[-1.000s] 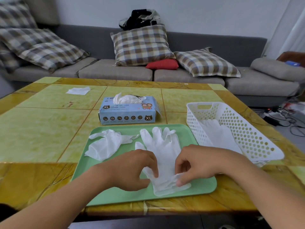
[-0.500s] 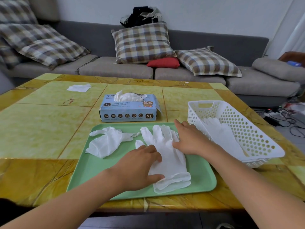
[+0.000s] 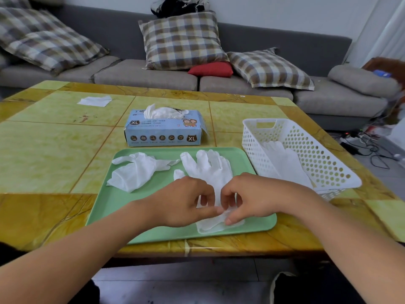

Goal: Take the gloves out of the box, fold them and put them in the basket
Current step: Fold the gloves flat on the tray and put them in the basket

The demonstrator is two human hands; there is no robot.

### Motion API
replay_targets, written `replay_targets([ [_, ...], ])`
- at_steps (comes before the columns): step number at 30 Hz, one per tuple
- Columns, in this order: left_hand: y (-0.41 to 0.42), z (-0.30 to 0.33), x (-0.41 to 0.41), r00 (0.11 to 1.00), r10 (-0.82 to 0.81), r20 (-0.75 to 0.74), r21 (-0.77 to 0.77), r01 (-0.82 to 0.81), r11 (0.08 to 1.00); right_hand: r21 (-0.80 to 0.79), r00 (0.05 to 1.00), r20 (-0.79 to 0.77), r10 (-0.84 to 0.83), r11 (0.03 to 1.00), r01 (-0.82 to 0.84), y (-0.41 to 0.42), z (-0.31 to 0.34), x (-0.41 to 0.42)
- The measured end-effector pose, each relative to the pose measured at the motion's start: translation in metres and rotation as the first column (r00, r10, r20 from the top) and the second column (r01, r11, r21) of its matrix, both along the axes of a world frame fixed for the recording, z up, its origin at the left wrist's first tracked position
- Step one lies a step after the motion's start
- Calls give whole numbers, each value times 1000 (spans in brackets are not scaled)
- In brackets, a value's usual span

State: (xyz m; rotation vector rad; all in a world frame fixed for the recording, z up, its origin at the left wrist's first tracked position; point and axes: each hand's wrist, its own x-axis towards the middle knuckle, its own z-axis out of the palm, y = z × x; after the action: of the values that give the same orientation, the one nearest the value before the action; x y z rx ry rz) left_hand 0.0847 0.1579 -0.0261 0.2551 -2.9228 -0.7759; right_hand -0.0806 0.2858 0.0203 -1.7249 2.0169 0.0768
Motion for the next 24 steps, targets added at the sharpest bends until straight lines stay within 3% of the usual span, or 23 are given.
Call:
replay_targets([
  [3,1,-8,2,995,-32,97,-65,38,997,21,998,-42,41,999,-40,1,-9,2],
  [7,3,-8,4,996,-27,84,-78,34,996,-17,991,-91,102,994,-104,-3,-18,3],
  [10,1,-6,3,996,-20,90,-127,31,991,-101,996,85,33,995,-25,-8,-9,-3],
  [12,0,-7,1,998,-56,-18,-178,52,983,-170,954,295,-53,980,107,-11,3,-8],
  [15,2,-3,0,976,31,-217,10,-29,1000,-211,809,581,-92,943,258,-11,19,-17],
  [18,2,9,-2,891,204,-405,202,-131,971,-136,643,758,-109,938,320,-7,28,-25],
  [20,5,24,-2,856,261,-446,320,-120,940,-58,525,841,-129,944,324,-4,32,-29],
  [24,14,61,-10,772,399,-494,415,-194,889,-14,281,954,-104,922,387,1,46,-34],
])
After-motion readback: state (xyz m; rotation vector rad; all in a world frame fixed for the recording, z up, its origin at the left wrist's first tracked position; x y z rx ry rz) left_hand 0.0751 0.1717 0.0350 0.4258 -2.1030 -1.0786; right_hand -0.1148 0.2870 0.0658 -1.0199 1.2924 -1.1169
